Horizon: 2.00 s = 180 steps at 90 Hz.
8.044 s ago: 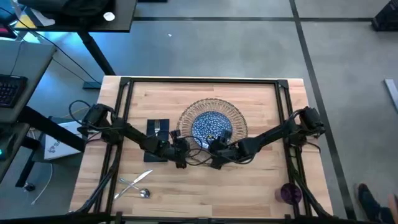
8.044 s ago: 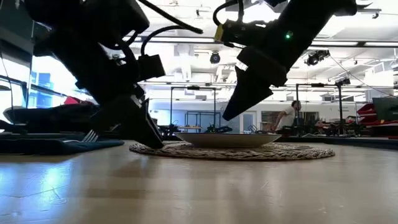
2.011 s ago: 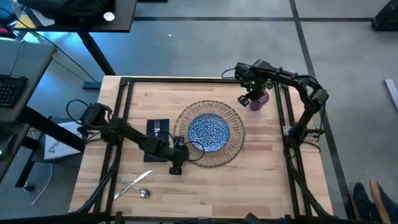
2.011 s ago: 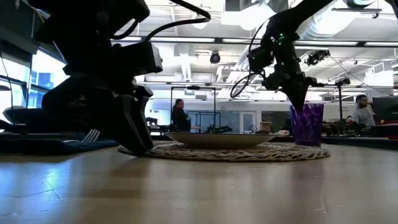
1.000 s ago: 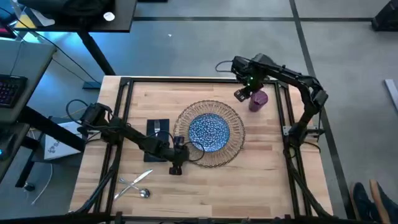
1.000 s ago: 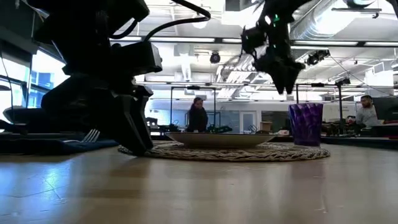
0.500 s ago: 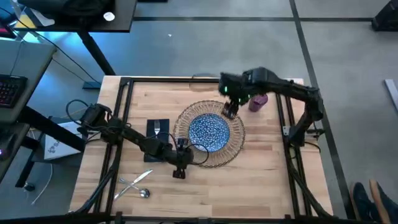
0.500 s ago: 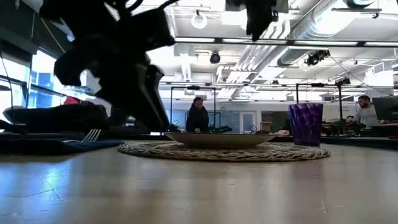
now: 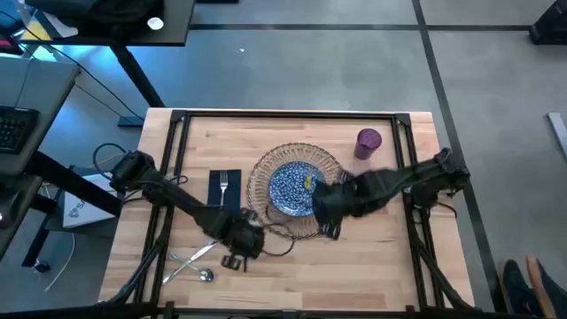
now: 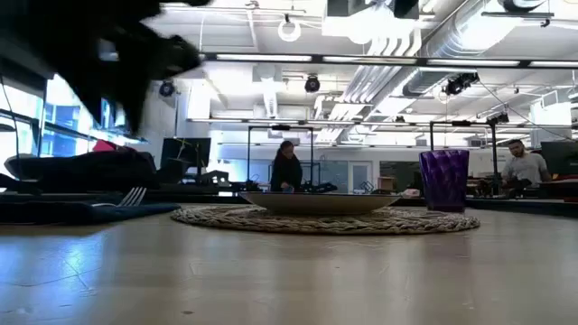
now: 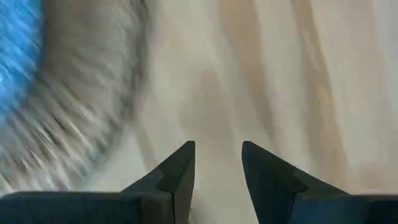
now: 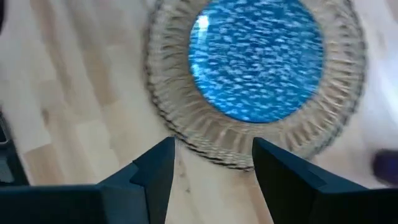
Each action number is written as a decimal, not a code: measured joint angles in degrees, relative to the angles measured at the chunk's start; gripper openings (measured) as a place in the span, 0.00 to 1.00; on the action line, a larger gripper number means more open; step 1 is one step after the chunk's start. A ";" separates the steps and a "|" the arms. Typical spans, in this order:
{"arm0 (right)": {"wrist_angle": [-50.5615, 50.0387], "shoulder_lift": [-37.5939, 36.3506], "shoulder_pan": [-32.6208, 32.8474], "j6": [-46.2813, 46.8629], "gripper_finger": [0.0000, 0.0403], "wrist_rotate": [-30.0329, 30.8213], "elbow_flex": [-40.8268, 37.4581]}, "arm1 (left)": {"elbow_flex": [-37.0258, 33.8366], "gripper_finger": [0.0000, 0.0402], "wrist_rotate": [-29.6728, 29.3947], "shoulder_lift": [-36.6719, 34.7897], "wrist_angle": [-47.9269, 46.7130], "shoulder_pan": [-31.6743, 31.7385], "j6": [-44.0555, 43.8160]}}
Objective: Set table place
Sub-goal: Put the silver spoon to the right of the brown placemat
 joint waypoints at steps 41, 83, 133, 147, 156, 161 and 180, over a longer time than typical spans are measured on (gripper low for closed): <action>44.15 0.03 5.32 -1.14 0.46 0.16 -20.87 | -0.98 0.29 6.57 -0.01 -12.32 -18.63 -29.30; 58.40 7.30 12.61 1.67 0.46 6.07 -19.96 | -9.32 0.29 -4.66 0.16 3.07 -27.88 -51.71; 65.44 15.41 15.39 3.76 0.46 8.05 -18.09 | -15.84 0.29 -25.49 0.45 32.83 -15.89 -22.68; 70.02 16.65 14.30 1.91 0.46 6.36 -18.09 | -8.60 0.29 -16.47 0.25 30.57 -10.03 -16.51; 70.17 16.91 14.14 1.18 0.46 5.67 -18.09 | -4.34 0.29 -3.57 0.25 24.20 -10.08 -17.92; 70.47 16.84 14.33 0.92 0.46 5.79 -18.09 | -3.18 0.29 1.17 0.21 21.42 -11.50 -20.11; 70.18 16.84 15.22 -0.57 0.46 7.68 -18.09 | -2.92 0.29 3.87 1.20 15.73 -21.06 -23.65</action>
